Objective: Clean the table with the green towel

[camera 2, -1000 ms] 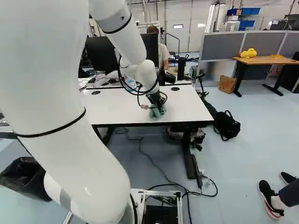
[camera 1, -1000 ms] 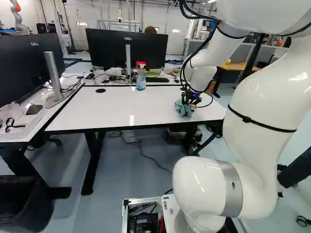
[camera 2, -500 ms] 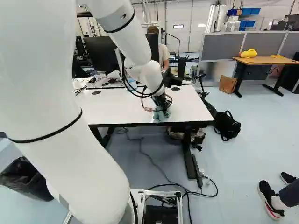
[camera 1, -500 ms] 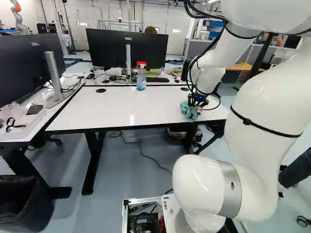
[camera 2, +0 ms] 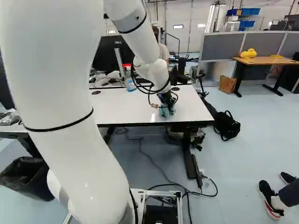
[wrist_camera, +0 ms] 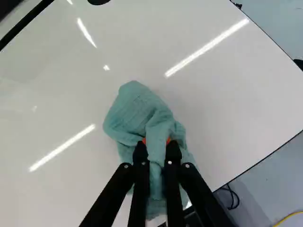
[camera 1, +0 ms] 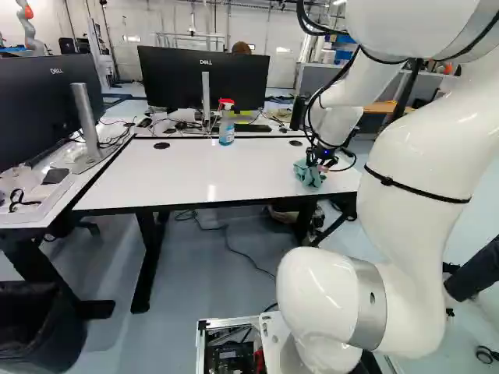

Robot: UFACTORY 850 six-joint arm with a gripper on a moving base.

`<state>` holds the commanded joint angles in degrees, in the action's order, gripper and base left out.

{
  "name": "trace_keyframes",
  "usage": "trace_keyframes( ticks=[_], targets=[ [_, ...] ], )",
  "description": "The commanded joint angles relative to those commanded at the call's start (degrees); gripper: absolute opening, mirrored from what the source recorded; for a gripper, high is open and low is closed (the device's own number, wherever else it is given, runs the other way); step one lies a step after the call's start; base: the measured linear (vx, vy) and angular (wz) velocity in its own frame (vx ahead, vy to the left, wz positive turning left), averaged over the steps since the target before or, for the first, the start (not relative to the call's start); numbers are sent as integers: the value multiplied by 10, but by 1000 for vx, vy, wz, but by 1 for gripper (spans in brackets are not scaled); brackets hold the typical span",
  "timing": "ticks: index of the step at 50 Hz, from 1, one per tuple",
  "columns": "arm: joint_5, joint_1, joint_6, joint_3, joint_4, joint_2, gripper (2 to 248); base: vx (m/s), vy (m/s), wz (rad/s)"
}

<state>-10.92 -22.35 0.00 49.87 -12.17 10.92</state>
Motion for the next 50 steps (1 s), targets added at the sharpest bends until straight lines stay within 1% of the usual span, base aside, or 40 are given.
trace_keyframes(
  ticks=[14, 33, 38, 50],
  targets=[
    [0, 12, 0, 38, 0, 32, 37, 0, 0, 0],
    [0, 43, 0, 75, 0, 63, 37, 0, 0, 0],
    [0, 52, 0, 77, 0, 65, 37, 0, 0, 0],
    [0, 73, 0, 65, 0, 55, 37, 0, 0, 0]
  ],
)
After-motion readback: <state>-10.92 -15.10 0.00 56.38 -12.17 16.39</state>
